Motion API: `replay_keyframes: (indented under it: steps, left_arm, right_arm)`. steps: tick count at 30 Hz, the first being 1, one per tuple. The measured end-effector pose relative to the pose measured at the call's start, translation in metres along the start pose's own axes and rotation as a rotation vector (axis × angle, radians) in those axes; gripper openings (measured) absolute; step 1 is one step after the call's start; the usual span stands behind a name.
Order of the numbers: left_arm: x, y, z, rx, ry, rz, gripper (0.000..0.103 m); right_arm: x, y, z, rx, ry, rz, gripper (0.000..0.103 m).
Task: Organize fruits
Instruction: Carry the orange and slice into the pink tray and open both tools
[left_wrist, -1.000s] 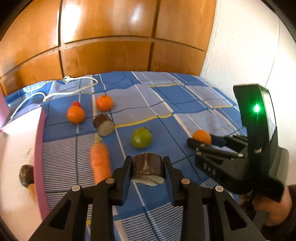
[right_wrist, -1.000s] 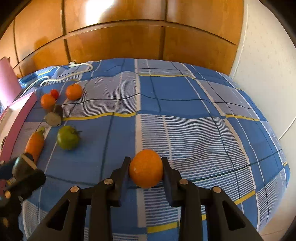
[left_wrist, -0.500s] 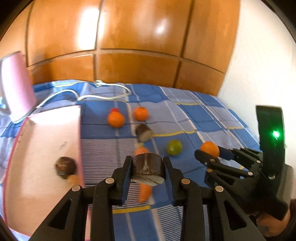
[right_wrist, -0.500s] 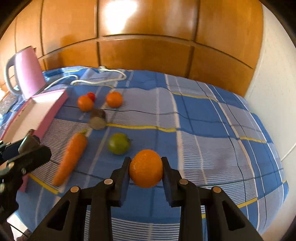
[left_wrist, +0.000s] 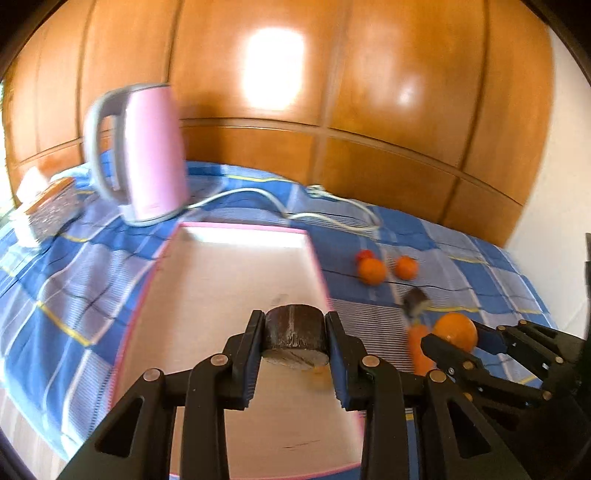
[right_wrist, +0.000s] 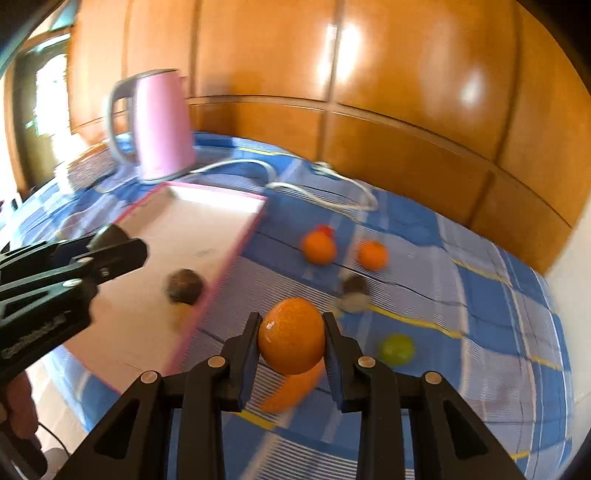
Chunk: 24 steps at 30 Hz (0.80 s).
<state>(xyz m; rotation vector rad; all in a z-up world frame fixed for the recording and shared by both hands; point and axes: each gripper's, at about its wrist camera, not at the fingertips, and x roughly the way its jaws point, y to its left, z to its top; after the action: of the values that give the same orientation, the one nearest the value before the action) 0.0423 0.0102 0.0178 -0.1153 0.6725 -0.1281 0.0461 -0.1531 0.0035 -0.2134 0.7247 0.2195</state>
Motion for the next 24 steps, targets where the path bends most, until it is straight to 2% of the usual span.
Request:
replay_keyframes:
  steps: [6, 11, 17, 24]
  left_arm:
    - [0.0, 0.035, -0.007, -0.052, 0.009, 0.061, 0.033]
    - [0.0, 0.057, -0.015, -0.1, 0.019, 0.103, 0.033]
    - [-0.004, 0.066, -0.018, -0.123, 0.014, 0.137, 0.038]
    - [-0.01, 0.073, -0.018, -0.144, 0.005, 0.175, 0.039]
  right_arm:
    - [0.008, 0.043, 0.015, -0.086, -0.01, 0.053, 0.032]
    - [0.017, 0.067, 0.026, -0.108, -0.007, 0.082, 0.032]
    - [0.028, 0.085, 0.037, -0.109, -0.007, 0.104, 0.032]
    - [0.021, 0.095, 0.04, -0.106, -0.031, 0.1, 0.041]
